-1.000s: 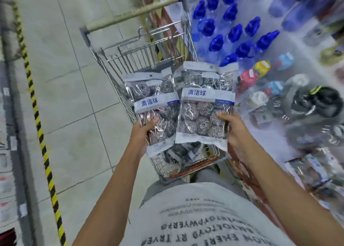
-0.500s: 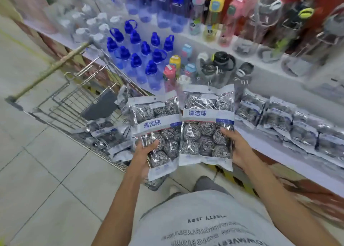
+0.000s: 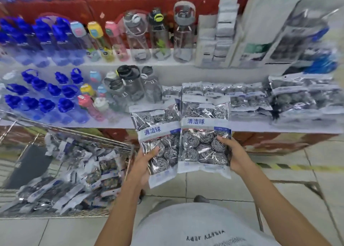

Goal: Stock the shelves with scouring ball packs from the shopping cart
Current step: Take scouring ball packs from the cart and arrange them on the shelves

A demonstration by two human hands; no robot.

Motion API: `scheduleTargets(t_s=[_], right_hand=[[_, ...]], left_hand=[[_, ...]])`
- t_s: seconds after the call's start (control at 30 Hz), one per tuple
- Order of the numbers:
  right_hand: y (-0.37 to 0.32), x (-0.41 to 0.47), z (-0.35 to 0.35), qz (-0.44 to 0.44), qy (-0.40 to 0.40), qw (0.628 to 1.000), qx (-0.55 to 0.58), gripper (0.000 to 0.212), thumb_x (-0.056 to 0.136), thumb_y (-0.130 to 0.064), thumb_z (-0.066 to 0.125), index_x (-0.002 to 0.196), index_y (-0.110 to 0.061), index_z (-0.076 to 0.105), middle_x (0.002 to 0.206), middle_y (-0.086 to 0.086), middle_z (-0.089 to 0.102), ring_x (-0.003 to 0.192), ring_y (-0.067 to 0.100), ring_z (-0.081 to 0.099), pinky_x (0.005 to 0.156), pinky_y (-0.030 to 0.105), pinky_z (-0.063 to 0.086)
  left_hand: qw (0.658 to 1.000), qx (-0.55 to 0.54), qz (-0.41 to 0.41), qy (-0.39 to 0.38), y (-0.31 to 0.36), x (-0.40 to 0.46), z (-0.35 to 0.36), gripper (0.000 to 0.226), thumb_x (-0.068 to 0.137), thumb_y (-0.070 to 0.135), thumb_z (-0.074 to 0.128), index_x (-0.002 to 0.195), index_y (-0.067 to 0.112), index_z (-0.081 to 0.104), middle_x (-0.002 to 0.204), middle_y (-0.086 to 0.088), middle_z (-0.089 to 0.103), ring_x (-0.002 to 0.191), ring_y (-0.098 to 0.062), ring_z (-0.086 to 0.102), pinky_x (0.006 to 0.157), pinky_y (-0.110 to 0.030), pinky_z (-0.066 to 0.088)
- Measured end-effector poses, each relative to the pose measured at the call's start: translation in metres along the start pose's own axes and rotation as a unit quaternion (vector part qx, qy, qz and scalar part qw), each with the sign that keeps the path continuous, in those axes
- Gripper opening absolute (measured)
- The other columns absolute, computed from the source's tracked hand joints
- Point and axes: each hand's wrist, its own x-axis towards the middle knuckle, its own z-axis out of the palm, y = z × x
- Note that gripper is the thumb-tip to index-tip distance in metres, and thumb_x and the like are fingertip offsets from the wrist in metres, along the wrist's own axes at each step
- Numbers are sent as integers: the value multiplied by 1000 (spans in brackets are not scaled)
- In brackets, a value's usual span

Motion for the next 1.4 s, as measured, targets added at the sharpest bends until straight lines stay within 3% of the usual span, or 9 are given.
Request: scheduleTargets(t_s=[0.2, 0.3, 0.47, 0.6, 0.73, 0.9, 1.17, 1.3, 1.4], right_hand=[[-11, -31, -129, -19, 82, 994, 69, 77, 77, -29, 89, 139, 4, 57, 119, 28, 63, 83, 28, 55, 84, 44, 53], [-17, -45, -184, -40, 105, 989, 96, 82, 76, -26, 89, 143, 5, 52, 114, 14, 62, 76, 26, 58, 72, 33, 51], [-26, -61, -264, -57, 137, 979, 142, 70, 74, -26, 88, 134, 1, 64, 136, 24, 65, 110, 38, 63, 116, 59, 42], [-35, -64, -326, -57, 153, 972, 167, 76, 70, -31, 94, 134, -2, 65, 136, 23, 66, 127, 44, 61, 116, 57, 42], [-51, -56, -377, -70, 155, 969, 181, 100, 51, -37, 103, 136, -6, 61, 129, 18, 71, 121, 38, 68, 108, 54, 50], [-90, -30, -440, -64, 149, 968, 191, 75, 68, -30, 94, 133, -6, 64, 125, 21, 72, 112, 41, 72, 88, 52, 62], [-177, 24, -528, -52, 169, 974, 143, 86, 63, -31, 98, 137, -4, 62, 132, 21, 69, 126, 43, 63, 115, 58, 43], [-220, 54, -560, -49, 148, 982, 108, 105, 41, -43, 104, 133, -9, 64, 125, 13, 74, 122, 39, 66, 115, 57, 44], [-251, 80, -583, -36, 133, 985, 99, 110, 41, -42, 105, 136, -8, 61, 123, 13, 74, 115, 37, 69, 110, 56, 49]], left_hand=[[995, 38, -35, -80, -32, -1, 109, 88, 76, 27, 88, 153, 28, 45, 155, -15, 50, 144, -40, 44, 114, -59, 42], [992, 59, -42, -100, -39, -9, 165, 78, 75, 27, 88, 145, 33, 54, 147, -12, 57, 134, -32, 54, 91, -42, 54], [988, 75, -63, -116, -54, -11, 243, 85, 72, 26, 90, 148, 31, 52, 132, -5, 69, 112, -25, 67, 76, -40, 61], [982, 110, -78, -129, -67, -7, 295, 86, 72, 26, 91, 148, 32, 52, 129, -2, 70, 98, -11, 65, 92, -46, 60], [981, 116, -87, -131, -80, 7, 344, 92, 70, 23, 92, 151, 26, 49, 112, -1, 79, 90, -18, 66, 66, -29, 57], [980, 117, -96, -129, -96, 34, 417, 96, 69, 20, 94, 151, 30, 46, 96, -2, 74, 62, -9, 70, 52, -24, 56], [976, 86, -118, -162, -109, 68, 534, 88, 49, 35, 106, 128, 30, 68, 116, -7, 78, 106, -31, 67, 95, -52, 58], [979, 66, -129, -142, -107, 80, 581, 70, 54, 30, 102, 117, 32, 73, 90, 0, 77, 65, -12, 66, 47, -27, 55], [983, 53, -133, -112, -102, 90, 614, 69, 64, 22, 95, 126, 24, 66, 98, -4, 78, 85, -21, 69, 65, -36, 60]])
